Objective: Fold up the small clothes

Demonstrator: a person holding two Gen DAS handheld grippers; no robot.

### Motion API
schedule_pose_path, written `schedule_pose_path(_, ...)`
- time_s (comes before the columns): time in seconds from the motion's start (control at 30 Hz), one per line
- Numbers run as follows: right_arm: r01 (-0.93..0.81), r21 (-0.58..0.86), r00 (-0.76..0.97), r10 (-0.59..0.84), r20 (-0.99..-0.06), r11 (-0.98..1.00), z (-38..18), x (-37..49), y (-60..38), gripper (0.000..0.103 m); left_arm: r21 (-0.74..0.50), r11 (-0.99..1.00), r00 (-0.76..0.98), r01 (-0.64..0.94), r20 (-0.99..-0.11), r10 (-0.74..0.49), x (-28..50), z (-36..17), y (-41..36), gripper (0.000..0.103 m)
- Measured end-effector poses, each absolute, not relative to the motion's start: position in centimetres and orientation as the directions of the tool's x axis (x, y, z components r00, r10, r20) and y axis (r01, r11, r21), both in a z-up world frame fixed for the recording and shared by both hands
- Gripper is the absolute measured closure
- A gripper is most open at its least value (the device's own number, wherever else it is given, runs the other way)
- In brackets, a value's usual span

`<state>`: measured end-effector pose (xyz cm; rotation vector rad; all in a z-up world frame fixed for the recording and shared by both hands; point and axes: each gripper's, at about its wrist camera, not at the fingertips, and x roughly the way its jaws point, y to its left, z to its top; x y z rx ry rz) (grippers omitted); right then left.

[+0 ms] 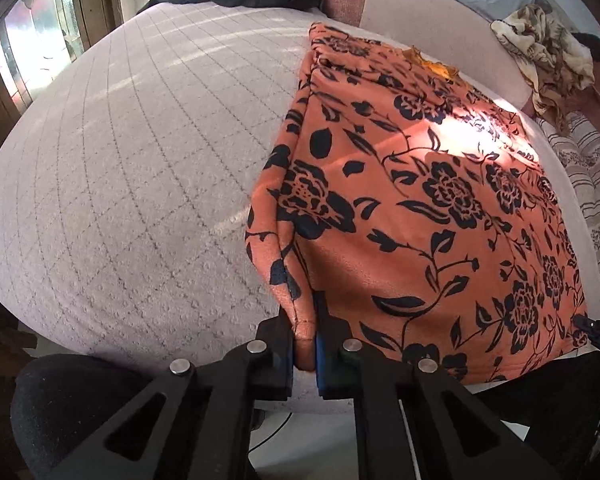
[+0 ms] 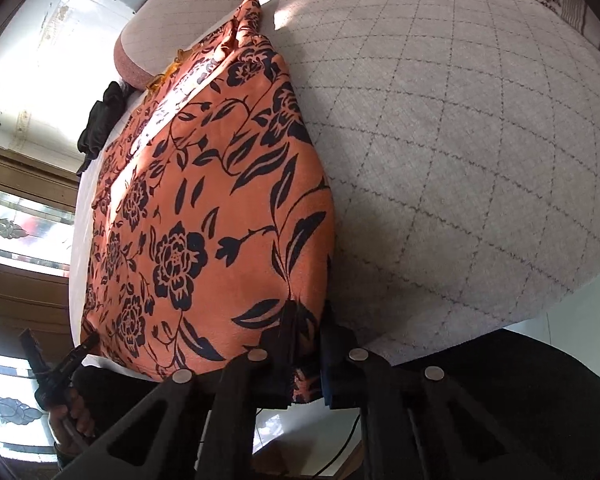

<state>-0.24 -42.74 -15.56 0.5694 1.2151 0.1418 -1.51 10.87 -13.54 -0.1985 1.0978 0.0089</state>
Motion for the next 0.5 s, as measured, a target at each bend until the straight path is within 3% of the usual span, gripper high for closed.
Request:
schedule_pose_path(0.17, 0.168, 0.541, 0.429, 0.433, -0.793, 0.824, -12.9, -0.4, -42.9, 0.093, -0.177, 0.979, 0.516, -0.098, -0.851, -0.102, -1.5, -11.2, 10.9, 0.095)
schedule_pose_path(0.3, 0.201, 0.539, 0.375, 0.444, -0.814, 0.818, -15.1, 0.2, -42.9, 0.093, -0.162, 0.978, 0.413, -0.134, -0.906, -0.094, -0.4, -14.7, 11.2, 0.095)
schedule_pose_path(0.5, 0.197, 0.603, 0.402, 0.498, -0.769, 0.773, -14.8, 0.5, -43.6, 0.093, -0.187, 0.976, 0.477, -0.110, -0.872, -0.114, -0.8, -12.0, 11.2, 0.095)
